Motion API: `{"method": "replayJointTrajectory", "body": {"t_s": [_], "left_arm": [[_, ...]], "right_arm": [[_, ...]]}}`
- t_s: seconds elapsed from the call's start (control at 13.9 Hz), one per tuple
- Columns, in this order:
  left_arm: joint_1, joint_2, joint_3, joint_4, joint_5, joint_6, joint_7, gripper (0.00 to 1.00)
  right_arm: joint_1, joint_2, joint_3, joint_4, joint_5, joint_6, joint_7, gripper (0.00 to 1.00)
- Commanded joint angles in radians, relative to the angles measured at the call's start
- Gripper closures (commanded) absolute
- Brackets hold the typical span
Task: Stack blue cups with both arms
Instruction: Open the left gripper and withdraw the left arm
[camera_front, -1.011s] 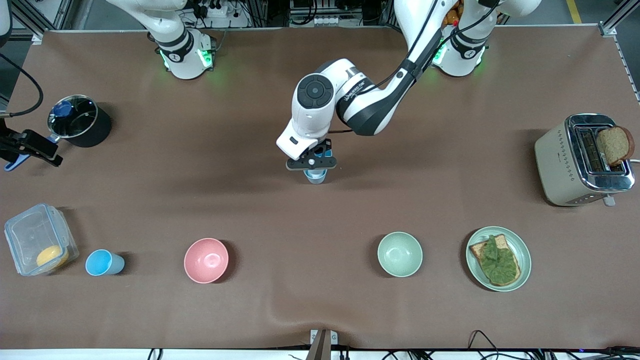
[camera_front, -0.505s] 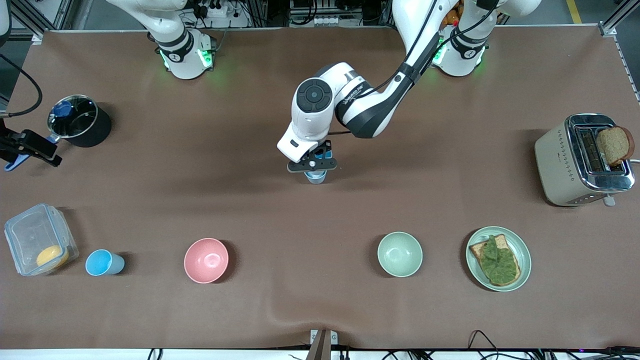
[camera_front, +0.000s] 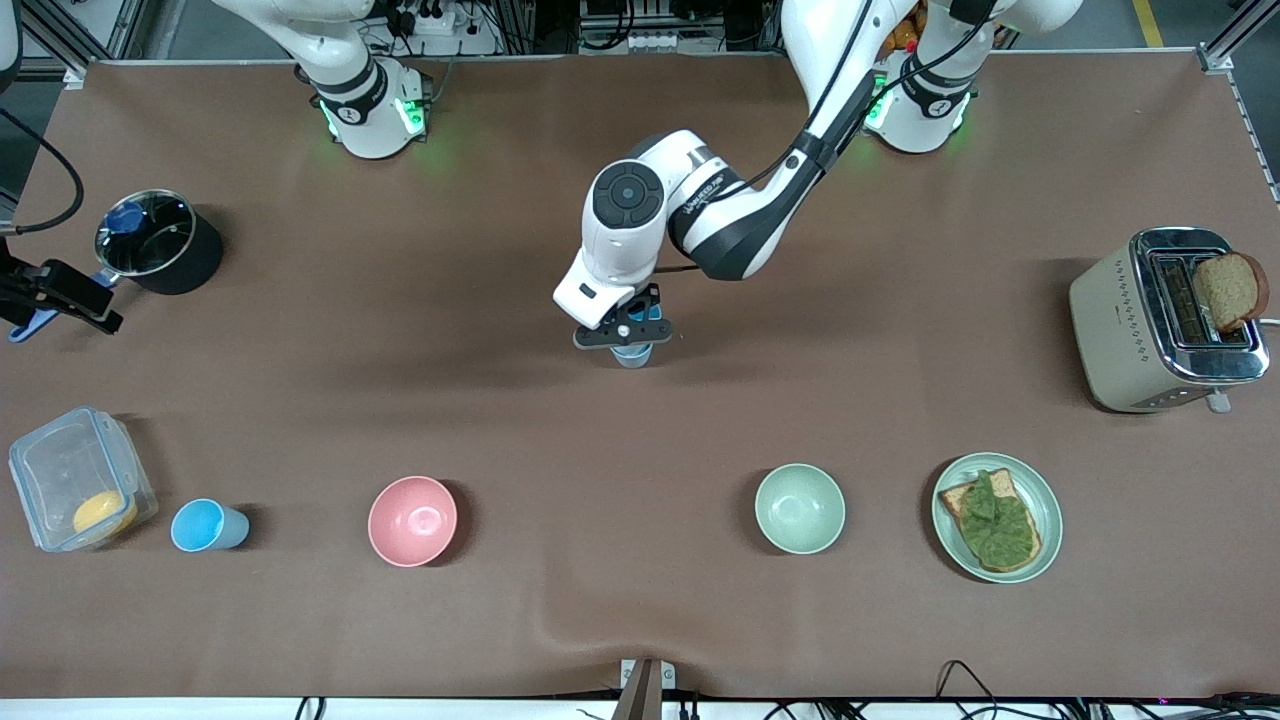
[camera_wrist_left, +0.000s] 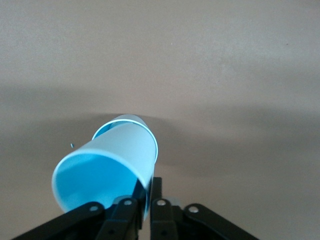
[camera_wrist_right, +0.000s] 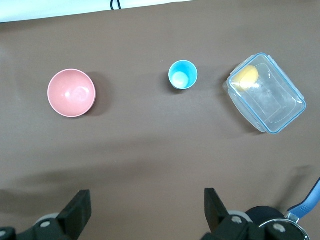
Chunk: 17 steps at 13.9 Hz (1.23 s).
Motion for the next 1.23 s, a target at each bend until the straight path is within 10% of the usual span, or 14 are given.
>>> {"method": "replayJointTrajectory", "body": {"t_s": [0.0,0.36,0.51,1.16], "left_arm": [[-0.012,0.023,0.016,0.037,-0.015,0.003,-0.005,0.49],[-0.012,0.014,0.02,0.035,-0.009,0.001,0.001,0.33],[-0.012,-0.018,0.026,0.026,-0.002,0.001,0.001,0.0],[0.262,-0.501,0.026,-0.279,0.0,-0.256,0.338,0.0]], "right_arm": [[-0.006,-0.005,0.002,0.002,-0.001,0.0,0.001,0.0],[-0.007,-0.007,0.0,0.002,-0.001,-0.001,-0.001,0.0],[-0.007,-0.005,0.0,0.002,-0.001,-0.001,-0.001,0.0],[-0.007,-0.005,0.0,0.002,-0.001,-0.001,-0.001,0.0]]}}
